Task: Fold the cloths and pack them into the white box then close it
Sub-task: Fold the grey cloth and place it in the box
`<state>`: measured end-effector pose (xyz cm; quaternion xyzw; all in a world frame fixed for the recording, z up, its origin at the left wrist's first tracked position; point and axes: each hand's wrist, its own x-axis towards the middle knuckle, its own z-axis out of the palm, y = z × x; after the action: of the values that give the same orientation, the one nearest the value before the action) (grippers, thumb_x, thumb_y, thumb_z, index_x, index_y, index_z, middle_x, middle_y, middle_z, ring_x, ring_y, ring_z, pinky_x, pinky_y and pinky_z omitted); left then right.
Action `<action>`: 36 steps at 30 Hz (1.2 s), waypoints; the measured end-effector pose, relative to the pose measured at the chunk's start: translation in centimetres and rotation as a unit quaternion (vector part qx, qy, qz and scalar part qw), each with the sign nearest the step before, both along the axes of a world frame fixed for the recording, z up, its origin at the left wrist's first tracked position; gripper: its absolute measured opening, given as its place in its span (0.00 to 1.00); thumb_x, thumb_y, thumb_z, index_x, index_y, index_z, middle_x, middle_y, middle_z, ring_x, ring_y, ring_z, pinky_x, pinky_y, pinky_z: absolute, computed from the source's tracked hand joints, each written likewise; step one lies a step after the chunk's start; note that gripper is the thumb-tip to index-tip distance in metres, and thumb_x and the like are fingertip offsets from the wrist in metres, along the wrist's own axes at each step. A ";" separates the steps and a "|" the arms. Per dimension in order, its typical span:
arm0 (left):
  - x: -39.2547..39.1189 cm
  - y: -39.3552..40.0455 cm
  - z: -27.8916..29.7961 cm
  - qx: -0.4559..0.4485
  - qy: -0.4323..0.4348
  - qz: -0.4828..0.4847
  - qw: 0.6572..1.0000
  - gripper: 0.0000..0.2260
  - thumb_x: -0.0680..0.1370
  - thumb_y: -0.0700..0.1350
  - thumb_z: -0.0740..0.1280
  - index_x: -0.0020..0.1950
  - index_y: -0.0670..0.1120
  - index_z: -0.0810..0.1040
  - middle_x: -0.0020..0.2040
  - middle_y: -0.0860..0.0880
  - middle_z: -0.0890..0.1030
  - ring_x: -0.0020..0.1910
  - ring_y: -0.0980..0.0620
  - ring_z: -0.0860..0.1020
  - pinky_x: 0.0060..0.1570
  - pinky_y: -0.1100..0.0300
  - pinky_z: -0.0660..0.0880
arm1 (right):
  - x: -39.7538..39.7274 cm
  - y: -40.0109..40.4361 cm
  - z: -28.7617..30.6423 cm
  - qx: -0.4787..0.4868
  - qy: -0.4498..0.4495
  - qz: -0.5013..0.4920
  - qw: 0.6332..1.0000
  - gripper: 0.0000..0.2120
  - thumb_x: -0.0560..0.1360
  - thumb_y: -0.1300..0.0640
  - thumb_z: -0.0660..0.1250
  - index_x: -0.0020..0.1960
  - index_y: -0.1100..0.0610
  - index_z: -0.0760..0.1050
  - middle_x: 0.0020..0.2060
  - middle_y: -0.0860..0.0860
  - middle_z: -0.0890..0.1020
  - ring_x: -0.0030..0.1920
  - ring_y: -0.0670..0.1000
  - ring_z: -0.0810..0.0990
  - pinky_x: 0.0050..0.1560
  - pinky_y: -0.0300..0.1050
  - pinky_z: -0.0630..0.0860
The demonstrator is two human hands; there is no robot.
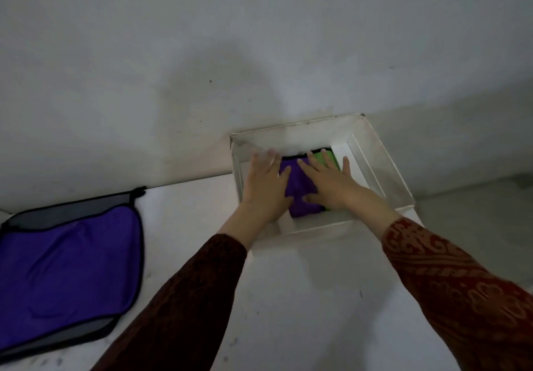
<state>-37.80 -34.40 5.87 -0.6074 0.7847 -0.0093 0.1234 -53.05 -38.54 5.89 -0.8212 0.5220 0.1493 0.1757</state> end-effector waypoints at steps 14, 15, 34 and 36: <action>20.7 23.1 -1.6 -0.083 0.136 0.224 0.962 0.34 0.75 0.66 0.43 0.69 0.48 0.69 0.71 0.42 0.71 0.73 0.43 0.64 0.72 0.46 0.45 | 16.4 17.4 3.0 -0.143 -0.397 0.126 0.898 0.14 0.75 0.60 0.63 0.60 0.55 0.75 0.59 0.54 0.77 0.61 0.51 0.72 0.61 0.46 0.69; 22.2 24.3 -2.5 -0.072 0.140 0.241 0.958 0.33 0.74 0.66 0.45 0.70 0.48 0.69 0.71 0.43 0.70 0.74 0.43 0.63 0.73 0.45 0.48 | 18.0 18.4 2.1 -0.133 -0.394 0.139 0.899 0.13 0.75 0.60 0.63 0.59 0.55 0.76 0.57 0.54 0.78 0.59 0.51 0.73 0.58 0.46 0.70; 36.3 31.8 -10.4 0.026 0.165 0.242 0.956 0.28 0.74 0.58 0.52 0.73 0.51 0.62 0.73 0.40 0.66 0.72 0.39 0.65 0.63 0.40 0.68 | 36.1 25.5 -9.0 -0.092 -0.077 0.258 0.959 0.31 0.73 0.63 0.65 0.73 0.59 0.57 0.76 0.61 0.50 0.76 0.61 0.48 0.72 0.58 0.56; 36.6 31.8 -10.5 0.023 0.156 0.237 0.959 0.27 0.74 0.55 0.53 0.72 0.50 0.64 0.71 0.40 0.69 0.69 0.39 0.69 0.58 0.41 0.73 | 37.2 25.4 -9.1 -0.091 -0.033 0.275 0.956 0.32 0.76 0.66 0.59 0.75 0.58 0.48 0.77 0.59 0.45 0.77 0.58 0.44 0.74 0.56 0.51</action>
<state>-1.18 -2.60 -4.65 -0.7666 0.6281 0.1330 0.0124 -15.85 -13.16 -3.25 -0.9501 0.2809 0.1168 0.0696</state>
